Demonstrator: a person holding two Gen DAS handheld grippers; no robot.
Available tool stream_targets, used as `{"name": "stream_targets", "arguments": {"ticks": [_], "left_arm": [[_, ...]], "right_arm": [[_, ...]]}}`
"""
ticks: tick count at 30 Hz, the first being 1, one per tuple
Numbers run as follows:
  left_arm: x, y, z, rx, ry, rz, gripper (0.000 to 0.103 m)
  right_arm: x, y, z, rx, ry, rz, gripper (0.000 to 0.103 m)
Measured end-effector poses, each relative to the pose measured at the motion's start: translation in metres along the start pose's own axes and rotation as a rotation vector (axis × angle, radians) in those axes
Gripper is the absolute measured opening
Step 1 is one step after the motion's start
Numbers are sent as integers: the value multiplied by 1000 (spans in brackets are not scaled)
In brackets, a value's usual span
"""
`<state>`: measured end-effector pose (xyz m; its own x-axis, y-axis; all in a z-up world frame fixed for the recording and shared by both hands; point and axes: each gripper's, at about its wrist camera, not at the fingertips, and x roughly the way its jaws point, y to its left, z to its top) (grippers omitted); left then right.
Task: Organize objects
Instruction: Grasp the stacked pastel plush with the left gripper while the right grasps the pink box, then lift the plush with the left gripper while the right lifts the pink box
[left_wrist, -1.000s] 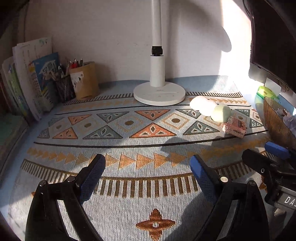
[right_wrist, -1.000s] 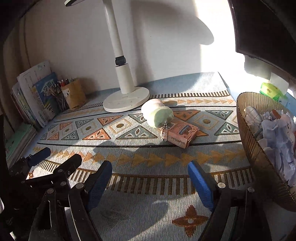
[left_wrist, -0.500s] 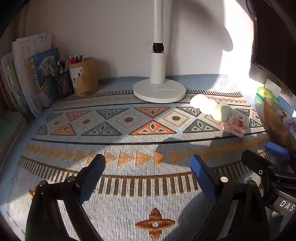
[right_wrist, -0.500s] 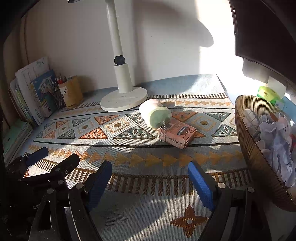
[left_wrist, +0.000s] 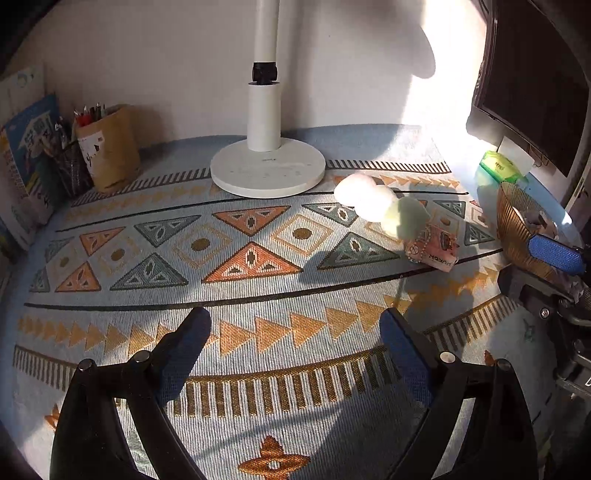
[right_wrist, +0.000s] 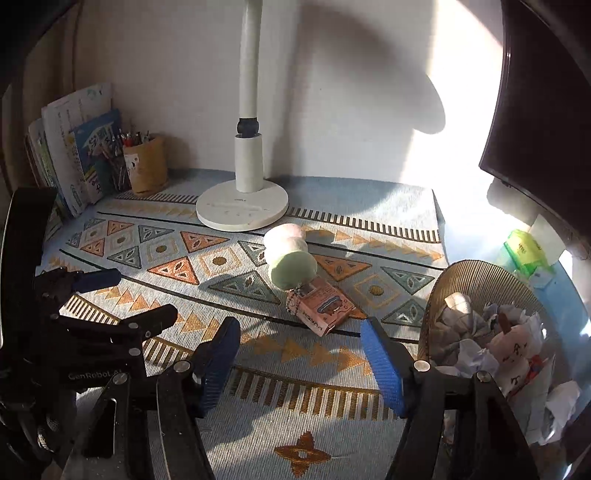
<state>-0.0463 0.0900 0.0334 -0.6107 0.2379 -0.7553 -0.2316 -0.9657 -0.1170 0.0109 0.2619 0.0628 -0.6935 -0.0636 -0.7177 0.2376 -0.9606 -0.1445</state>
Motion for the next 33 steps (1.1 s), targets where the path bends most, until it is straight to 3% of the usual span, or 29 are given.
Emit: {"name": "stream_targets", "arguments": {"ticks": [3, 5, 8, 11, 13, 17, 20, 22, 23, 26, 33], "left_arm": [[19, 6, 52, -99, 62, -244, 93], [49, 7, 80, -164, 134, -285, 93], [100, -3, 99, -213, 271, -368, 93], [134, -19, 100, -212, 359, -316, 92], [137, -30, 101, -184, 329, -268, 93], [143, -48, 102, -135, 328, -230, 93], [143, -53, 104, -95, 300, -193, 86], [139, -50, 102, -63, 279, -148, 67], [138, -48, 101, -51, 280, -156, 45], [128, -27, 92, -75, 284, -225, 43], [48, 11, 42, -25, 210, -163, 42]], "right_arm": [[23, -9, 22, -133, 131, -57, 67], [43, -18, 32, -170, 197, -41, 66], [76, -25, 40, -204, 331, 65, 66], [106, -17, 37, -302, 417, 44, 66], [122, -13, 34, -351, 459, 23, 66], [134, -12, 37, -380, 478, 99, 65], [143, -18, 43, -316, 508, 192, 66], [146, -19, 46, -299, 518, 198, 66], [147, -18, 46, -290, 523, 205, 64], [142, -15, 40, -255, 534, 215, 41], [68, -10, 3, 14, 431, 202, 40]]}}
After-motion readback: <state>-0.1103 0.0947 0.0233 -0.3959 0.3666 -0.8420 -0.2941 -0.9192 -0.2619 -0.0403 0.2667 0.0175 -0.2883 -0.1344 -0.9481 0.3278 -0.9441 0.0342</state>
